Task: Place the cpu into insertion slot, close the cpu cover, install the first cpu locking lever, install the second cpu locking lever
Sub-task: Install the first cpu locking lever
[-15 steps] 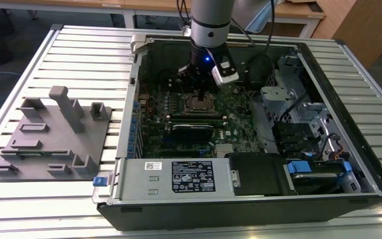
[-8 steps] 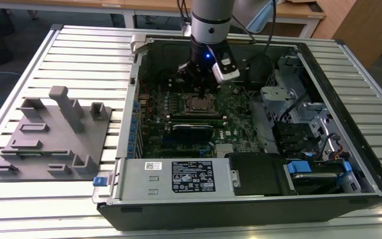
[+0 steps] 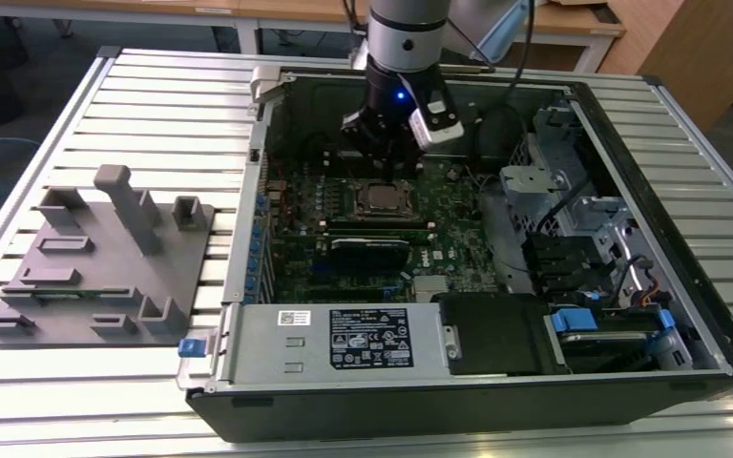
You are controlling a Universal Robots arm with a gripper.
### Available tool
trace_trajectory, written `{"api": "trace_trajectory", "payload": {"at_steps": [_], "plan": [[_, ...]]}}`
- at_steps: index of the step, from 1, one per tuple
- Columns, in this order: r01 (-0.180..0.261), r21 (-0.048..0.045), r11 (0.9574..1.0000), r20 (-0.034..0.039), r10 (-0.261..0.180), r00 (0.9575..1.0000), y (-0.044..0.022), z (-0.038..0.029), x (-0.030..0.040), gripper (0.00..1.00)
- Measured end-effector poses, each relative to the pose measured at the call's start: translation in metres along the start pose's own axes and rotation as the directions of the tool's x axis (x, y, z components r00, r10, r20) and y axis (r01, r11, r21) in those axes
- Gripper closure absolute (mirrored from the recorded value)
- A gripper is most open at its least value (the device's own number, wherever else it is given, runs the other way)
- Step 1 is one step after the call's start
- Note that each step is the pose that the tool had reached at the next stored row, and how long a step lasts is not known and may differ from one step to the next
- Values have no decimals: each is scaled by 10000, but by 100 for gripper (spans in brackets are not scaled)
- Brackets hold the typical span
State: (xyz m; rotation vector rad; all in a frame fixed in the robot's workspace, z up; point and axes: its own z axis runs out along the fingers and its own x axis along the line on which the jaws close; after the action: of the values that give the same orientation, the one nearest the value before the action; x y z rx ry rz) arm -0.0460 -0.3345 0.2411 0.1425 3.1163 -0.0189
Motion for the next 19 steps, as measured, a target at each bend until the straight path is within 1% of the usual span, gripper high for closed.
{"api": "trace_trajectory", "payload": {"at_steps": [6,8,11,19], "plan": [[0,0,10000,0,0,10000,0,-9,0,89],[-1,1,10000,-1,1,10000,-1,-9,13,89],[0,1,10000,1,0,10000,-6,-9,56,89],[0,-1,10000,19,0,10000,-20,-10,219,89]]}}
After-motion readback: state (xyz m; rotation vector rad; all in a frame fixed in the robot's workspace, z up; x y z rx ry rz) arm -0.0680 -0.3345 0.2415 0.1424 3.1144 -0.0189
